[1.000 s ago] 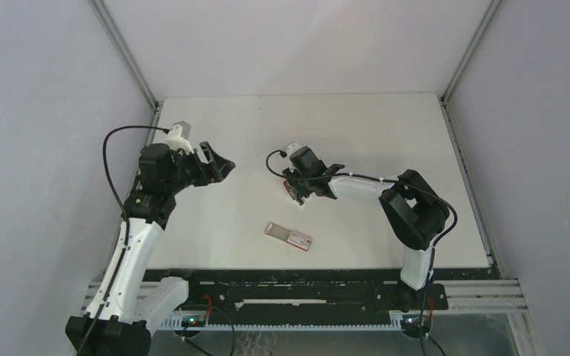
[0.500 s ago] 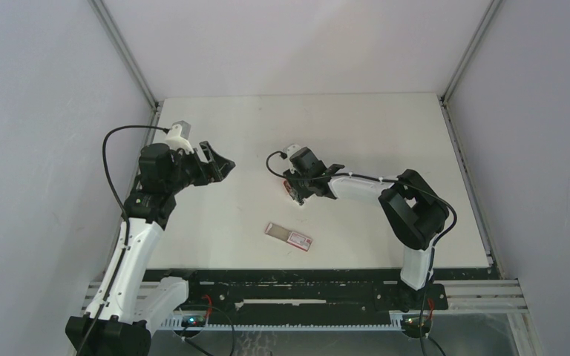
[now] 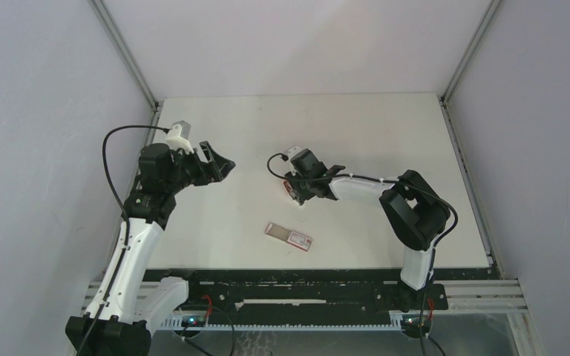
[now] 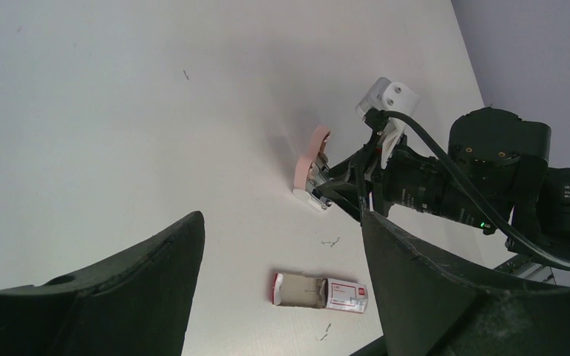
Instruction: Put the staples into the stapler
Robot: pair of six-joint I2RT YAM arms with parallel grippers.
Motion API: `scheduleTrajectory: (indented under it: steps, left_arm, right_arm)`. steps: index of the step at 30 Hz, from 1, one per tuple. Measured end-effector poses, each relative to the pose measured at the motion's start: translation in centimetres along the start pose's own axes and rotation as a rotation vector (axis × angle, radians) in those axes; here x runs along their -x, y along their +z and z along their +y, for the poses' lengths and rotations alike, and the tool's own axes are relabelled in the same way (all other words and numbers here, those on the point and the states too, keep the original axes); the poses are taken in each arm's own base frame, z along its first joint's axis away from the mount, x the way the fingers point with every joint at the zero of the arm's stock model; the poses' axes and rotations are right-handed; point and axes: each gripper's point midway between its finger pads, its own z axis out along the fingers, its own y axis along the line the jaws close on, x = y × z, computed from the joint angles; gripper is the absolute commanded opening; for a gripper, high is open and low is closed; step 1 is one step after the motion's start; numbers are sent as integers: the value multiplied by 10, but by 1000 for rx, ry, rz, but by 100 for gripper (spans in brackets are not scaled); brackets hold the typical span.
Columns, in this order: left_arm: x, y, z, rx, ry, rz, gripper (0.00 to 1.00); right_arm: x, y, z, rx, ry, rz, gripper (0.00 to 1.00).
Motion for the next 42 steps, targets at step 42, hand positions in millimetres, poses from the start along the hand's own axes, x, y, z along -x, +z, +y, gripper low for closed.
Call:
scheduleTrajectory:
  steps: [42]
  left_arm:
    - [-106, 107, -26, -194, -42, 140, 73]
  right_arm:
    - [-34, -126, -50, 192, 344, -263, 52]
